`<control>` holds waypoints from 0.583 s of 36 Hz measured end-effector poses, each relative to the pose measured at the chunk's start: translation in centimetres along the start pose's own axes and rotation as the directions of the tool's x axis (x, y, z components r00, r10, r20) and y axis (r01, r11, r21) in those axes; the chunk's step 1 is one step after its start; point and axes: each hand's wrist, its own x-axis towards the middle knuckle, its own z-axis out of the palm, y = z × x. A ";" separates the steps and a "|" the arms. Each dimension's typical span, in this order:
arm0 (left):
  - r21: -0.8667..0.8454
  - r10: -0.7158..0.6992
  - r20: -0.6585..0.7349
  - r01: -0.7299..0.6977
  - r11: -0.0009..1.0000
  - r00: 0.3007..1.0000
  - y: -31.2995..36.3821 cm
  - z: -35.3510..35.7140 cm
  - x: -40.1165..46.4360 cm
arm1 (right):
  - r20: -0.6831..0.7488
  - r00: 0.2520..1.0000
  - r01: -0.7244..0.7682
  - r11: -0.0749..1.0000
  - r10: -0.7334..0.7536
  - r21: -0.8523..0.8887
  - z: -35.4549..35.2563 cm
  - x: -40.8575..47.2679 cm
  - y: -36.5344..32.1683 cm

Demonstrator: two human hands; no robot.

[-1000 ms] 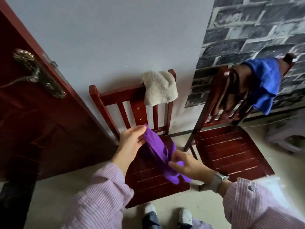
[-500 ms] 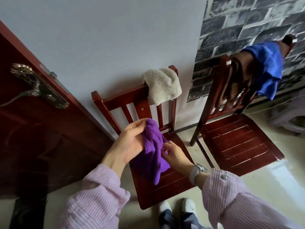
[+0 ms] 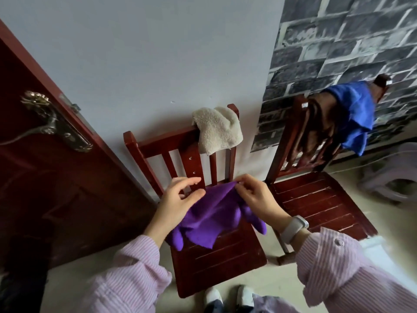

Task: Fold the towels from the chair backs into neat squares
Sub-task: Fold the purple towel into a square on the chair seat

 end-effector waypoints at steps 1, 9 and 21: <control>0.024 0.036 0.056 -0.037 0.999 0.998 0.3 0.9 0.0 | 0.019 1.000 0.022 1.000 -0.023 0.014 -0.1 0.0 -0.7; 0.127 0.223 -0.093 -0.210 0.969 0.971 2.7 4.1 1.7 | -0.192 0.981 0.032 0.998 -0.020 0.058 -1.7 0.2 -1.0; 0.036 0.144 -0.080 -0.141 0.989 0.986 4.9 3.2 1.5 | 0.175 0.941 -0.289 0.957 0.290 -0.030 0.3 -0.9 5.6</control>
